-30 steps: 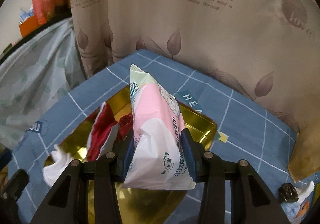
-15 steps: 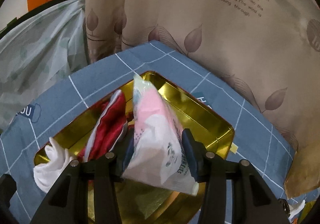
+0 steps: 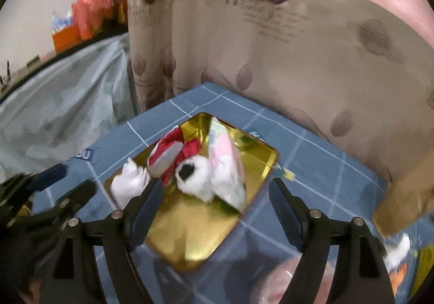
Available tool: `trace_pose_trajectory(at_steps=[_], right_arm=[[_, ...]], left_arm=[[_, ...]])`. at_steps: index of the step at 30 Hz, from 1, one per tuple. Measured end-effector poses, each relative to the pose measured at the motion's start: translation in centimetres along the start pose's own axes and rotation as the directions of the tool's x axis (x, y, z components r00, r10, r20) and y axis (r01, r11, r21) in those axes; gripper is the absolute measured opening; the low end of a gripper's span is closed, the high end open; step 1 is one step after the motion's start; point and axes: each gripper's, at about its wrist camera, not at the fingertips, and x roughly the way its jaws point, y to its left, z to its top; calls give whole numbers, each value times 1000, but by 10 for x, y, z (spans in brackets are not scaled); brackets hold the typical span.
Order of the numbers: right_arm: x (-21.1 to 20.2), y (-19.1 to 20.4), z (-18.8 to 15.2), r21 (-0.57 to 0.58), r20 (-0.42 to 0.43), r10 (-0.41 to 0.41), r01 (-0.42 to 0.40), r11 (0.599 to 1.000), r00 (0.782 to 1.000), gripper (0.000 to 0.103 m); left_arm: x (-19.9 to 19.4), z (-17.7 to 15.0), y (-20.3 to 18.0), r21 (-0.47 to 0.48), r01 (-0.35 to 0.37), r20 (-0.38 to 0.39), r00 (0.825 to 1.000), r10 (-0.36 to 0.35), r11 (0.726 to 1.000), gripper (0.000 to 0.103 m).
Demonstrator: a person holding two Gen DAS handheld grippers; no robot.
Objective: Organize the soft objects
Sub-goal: 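Grasp the orange toy figure on the table with the right tool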
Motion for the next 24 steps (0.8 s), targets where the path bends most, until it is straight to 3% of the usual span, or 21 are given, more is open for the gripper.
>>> trace_pose_trajectory(at_steps=[3, 7, 12, 16, 19, 24], right_arm=[[-36, -27, -24, 44, 37, -33, 31, 999, 999, 79], [-75, -81, -61, 112, 52, -149, 142, 984, 987, 79], [-99, -167, -103, 218, -19, -309, 305, 927, 951, 80], [-108, -227, -133, 304, -91, -384, 393, 868, 919, 80], [-106, -256, -153, 352, -143, -403, 427, 833, 904, 80], [-89, -281, -180, 394, -198, -388, 435, 810, 900, 80]], left_arm=[[-3, -1, -8, 22, 7, 7, 1000, -7, 1000, 57], [-8, -3, -20, 55, 22, 14, 1000, -23, 998, 58], [-19, -7, -40, 110, 51, 33, 998, -55, 993, 59], [-23, -12, -56, 154, 74, 31, 996, -79, 985, 59], [-25, -15, -67, 186, 92, 26, 995, -99, 978, 59], [-32, -19, -83, 214, 152, 10, 987, -158, 965, 59]])
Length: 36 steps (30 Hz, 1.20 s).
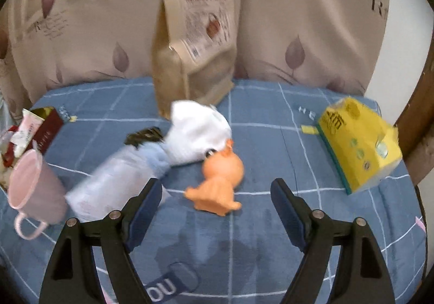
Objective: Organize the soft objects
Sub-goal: 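Grasp the orange toy figure on the table with the right tool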
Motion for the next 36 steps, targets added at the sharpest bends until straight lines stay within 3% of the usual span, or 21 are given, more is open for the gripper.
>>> trace_pose_trajectory(at_steps=[8, 13, 14, 17, 24, 30, 32, 36], right_arm=[[38, -7, -10, 8, -44, 25, -25, 1000, 999, 80], [56, -3, -6, 6, -49, 28, -27, 1000, 998, 80], [58, -2, -5, 3, -49, 26, -26, 1000, 998, 77], [64, -3, -4, -2, -63, 48, -48, 999, 997, 58], [50, -17, -12, -24, -33, 24, -25, 999, 999, 47], [37, -60, -34, 15, -31, -57, 57, 998, 998, 44], [33, -75, -41, 54, -17, -35, 36, 998, 999, 42], [31, -71, -45, 36, 8, -48, 47, 998, 999, 41]], left_arm=[[-17, -3, -48, 99, 70, 14, 997, -71, 993, 59], [-26, -3, -88, 166, 180, -10, 984, -180, 970, 62], [-27, -3, -100, 194, 189, -15, 982, -190, 963, 62], [-30, -3, -134, 260, 228, -30, 973, -228, 938, 62], [-14, -5, -210, 347, 344, -120, 939, -323, 872, 63], [7, -12, -254, 401, 394, -193, 919, -344, 827, 63], [16, -13, -266, 410, 410, -221, 911, -348, 815, 63], [39, -12, -282, 411, 396, -258, 914, -312, 821, 63]])
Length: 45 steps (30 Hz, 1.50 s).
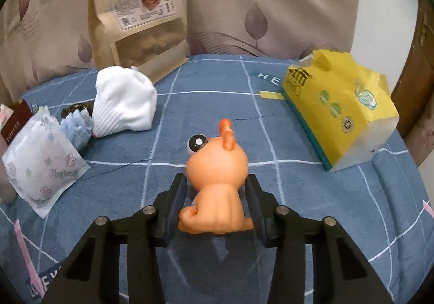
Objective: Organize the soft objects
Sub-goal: 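Grasp the orange toy figure on the table with the right tool, then grasp the floral wet-wipe pack with the left tool, then carry the floral wet-wipe pack over the tin tray with the left tool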
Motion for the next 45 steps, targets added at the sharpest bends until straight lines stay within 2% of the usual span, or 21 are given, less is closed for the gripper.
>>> trace_pose_trajectory(at_steps=[3, 10, 13, 17, 20, 23, 24, 25, 27, 31, 35, 45], right_arm=[[-1, 8, -1, -44, 7, -21, 21, 999, 1000, 41], [1, 1, 0, -17, -2, 5, -5, 1000, 1000, 42], [3, 2, -1, -13, -7, 4, -4, 1000, 1000, 43], [5, -1, -1, 4, -12, 14, -14, 1000, 1000, 44], [11, -7, 0, 37, -40, 21, -19, 999, 999, 44], [11, -16, -1, 83, -35, 67, -64, 994, 997, 44], [12, -17, -2, 90, -39, 75, -71, 993, 996, 44], [11, -17, -2, 92, -38, 76, -73, 993, 996, 44], [10, -14, -2, 82, -38, 70, -67, 994, 997, 44], [10, -12, -2, 74, -39, 64, -61, 995, 997, 44], [10, -13, -2, 77, -40, 66, -62, 995, 997, 44], [11, -13, -1, 73, -43, 63, -59, 996, 997, 44]], left_arm=[[18, 7, 4, -8, -20, -34, 999, 19, 1000, 63], [49, 16, -1, 7, -37, -109, 993, 37, 999, 63], [51, 14, -15, 29, 1, -116, 993, 2, 1000, 63], [44, 16, -33, 55, 30, -92, 995, -25, 998, 62], [48, 17, -40, 56, 39, -103, 994, -33, 998, 62], [60, 14, -44, 55, 32, -130, 991, -24, 998, 48], [64, 14, -45, 49, 38, -142, 989, -31, 998, 39], [68, 13, -45, 45, 38, -152, 988, -30, 998, 35], [76, 9, -47, 39, 28, -180, 983, -21, 999, 33], [83, 4, -45, 36, 14, -200, 980, -7, 999, 18], [80, 6, -38, -2, 30, -194, 981, -30, 1000, 15], [42, 14, -36, -1, 40, -124, 991, -40, 999, 15]])
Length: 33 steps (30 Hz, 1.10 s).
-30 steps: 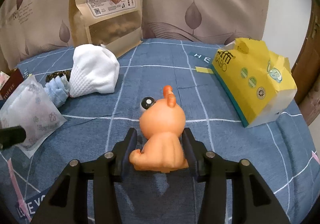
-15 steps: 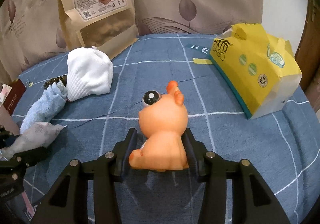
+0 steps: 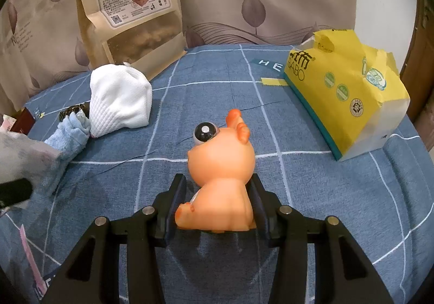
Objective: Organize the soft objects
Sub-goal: 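Carry the floral wet-wipe pack over the tin tray with the left tool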
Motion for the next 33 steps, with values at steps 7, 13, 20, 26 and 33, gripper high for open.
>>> trace_pose_trajectory(at_steps=[7, 13, 20, 26, 33], right_arm=[[-1, 0, -1, -2, 0, -3, 3, 1000, 1000, 44], [0, 0, 0, -4, -1, -3, 3, 1000, 1000, 44], [-1, -1, 0, -3, -1, -3, 3, 1000, 1000, 44], [-1, 0, 0, -5, -1, -6, 6, 1000, 1000, 44], [-1, -1, 0, -4, -1, -5, 5, 1000, 1000, 44]], left_arm=[[-29, 1, 3, -18, 4, 40, 999, -3, 1000, 15], [-55, 4, 12, -48, -7, 90, 996, 12, 999, 15], [-78, 4, 39, -107, -52, 121, 991, 65, 993, 15], [-92, -2, 74, -171, -100, 128, 984, 123, 980, 15], [-112, -13, 118, -241, -171, 134, 969, 207, 955, 15]])
